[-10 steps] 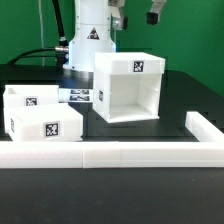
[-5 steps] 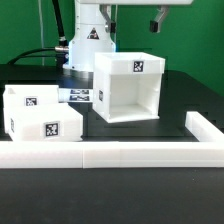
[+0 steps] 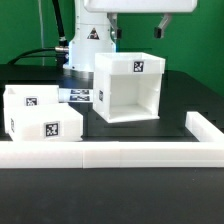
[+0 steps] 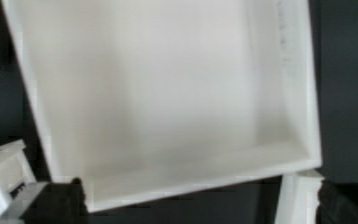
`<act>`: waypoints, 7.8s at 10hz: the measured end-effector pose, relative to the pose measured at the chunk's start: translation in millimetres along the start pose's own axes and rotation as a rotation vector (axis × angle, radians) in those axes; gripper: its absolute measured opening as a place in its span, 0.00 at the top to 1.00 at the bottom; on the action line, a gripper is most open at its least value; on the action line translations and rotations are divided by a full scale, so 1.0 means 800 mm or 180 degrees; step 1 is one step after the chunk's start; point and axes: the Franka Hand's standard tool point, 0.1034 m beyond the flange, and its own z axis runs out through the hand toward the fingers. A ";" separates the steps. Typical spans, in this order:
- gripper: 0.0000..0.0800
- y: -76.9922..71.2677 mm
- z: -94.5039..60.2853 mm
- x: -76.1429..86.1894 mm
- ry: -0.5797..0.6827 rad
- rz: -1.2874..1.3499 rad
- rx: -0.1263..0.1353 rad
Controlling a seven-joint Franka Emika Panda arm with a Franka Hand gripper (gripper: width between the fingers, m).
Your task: Assemble drawer
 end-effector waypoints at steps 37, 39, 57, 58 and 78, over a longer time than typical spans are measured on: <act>0.94 -0.030 0.049 0.158 0.0761 0.0408 0.0331; 0.94 -0.031 0.047 0.158 0.0774 0.0428 0.0332; 0.94 -0.038 0.039 0.170 0.0292 0.5450 0.1298; 0.94 -0.035 0.041 0.175 0.0274 0.5477 0.1300; 0.19 -0.010 0.009 0.210 0.0389 0.4266 0.1296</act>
Offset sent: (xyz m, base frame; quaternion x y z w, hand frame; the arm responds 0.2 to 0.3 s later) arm 0.0000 0.0000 0.0000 0.0000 0.0000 0.0000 1.0000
